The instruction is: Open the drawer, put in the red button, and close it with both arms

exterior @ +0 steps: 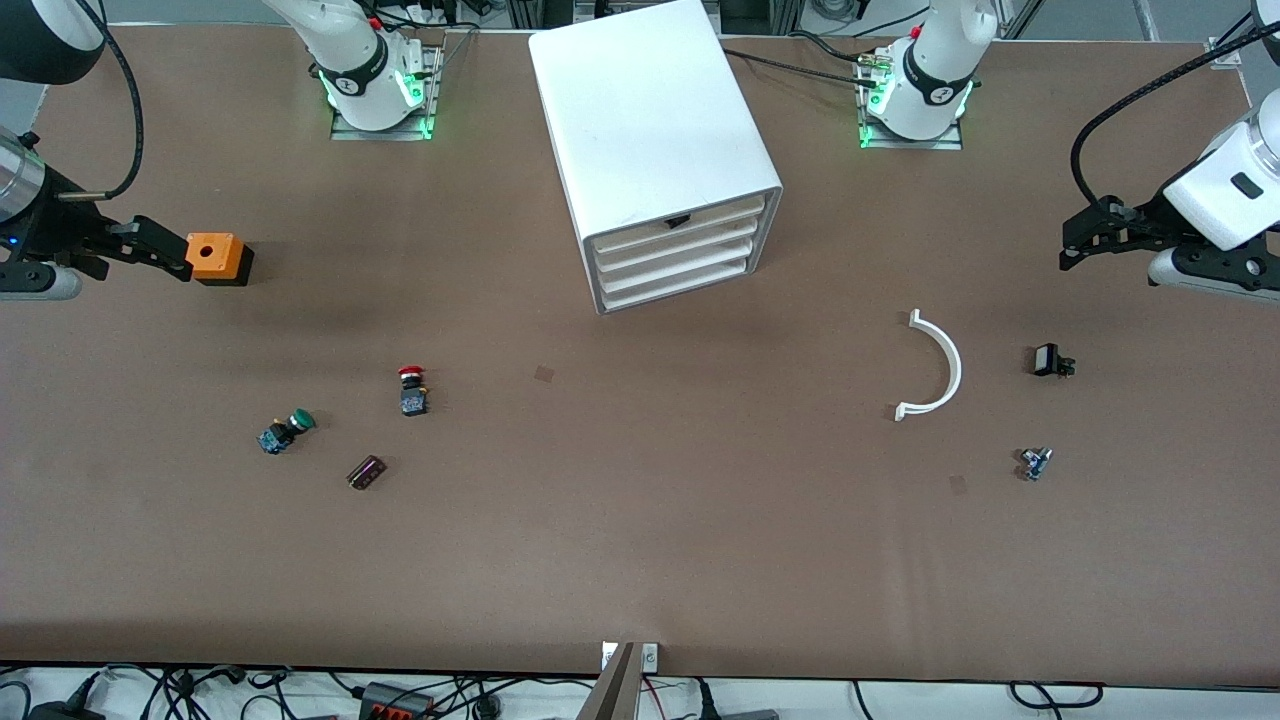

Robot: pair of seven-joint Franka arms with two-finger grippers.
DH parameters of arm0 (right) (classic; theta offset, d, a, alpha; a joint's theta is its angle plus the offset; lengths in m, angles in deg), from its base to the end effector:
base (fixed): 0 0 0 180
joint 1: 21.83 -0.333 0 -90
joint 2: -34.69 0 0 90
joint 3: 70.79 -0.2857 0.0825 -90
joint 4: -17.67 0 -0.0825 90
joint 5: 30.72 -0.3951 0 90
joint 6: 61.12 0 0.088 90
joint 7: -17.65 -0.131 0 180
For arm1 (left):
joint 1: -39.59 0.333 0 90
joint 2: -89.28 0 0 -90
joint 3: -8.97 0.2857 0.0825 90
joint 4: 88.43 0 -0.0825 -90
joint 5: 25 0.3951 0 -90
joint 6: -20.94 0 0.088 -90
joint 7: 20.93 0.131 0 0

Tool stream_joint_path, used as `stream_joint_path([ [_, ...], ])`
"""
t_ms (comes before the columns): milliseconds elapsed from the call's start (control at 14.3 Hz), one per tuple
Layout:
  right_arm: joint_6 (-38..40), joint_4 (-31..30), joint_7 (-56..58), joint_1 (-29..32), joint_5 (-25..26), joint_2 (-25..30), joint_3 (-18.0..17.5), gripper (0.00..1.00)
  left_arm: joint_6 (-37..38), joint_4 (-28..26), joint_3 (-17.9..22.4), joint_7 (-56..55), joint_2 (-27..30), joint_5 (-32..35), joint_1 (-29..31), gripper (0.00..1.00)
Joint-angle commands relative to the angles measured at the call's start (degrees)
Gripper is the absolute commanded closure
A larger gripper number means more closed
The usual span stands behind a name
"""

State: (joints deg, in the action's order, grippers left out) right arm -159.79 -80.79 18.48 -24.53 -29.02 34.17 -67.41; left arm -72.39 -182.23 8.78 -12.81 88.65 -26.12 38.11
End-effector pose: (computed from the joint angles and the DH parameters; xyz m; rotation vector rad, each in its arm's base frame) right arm 0.5754 -0.0102 0.5063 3.1118 0.0112 -0.0090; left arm 0.5711 -0.0191 0.5369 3.1097 -0.2642 -0.0282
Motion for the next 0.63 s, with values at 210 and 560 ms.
stream_joint_path([
  [210, -0.91, -0.33, 0.23, -1.43, 0.32, -2.37, -0.31, 0.0, 7.01, 2.3, -0.25, 0.93, -2.01, -0.02, -0.28, 0.0],
  [560, -5.65, -0.15, 0.23, -7.31, -1.0, -8.86, -0.31, 0.0, 12.02, 2.3, -0.6, 1.11, -3.33, -0.11, -1.51, 0.0],
])
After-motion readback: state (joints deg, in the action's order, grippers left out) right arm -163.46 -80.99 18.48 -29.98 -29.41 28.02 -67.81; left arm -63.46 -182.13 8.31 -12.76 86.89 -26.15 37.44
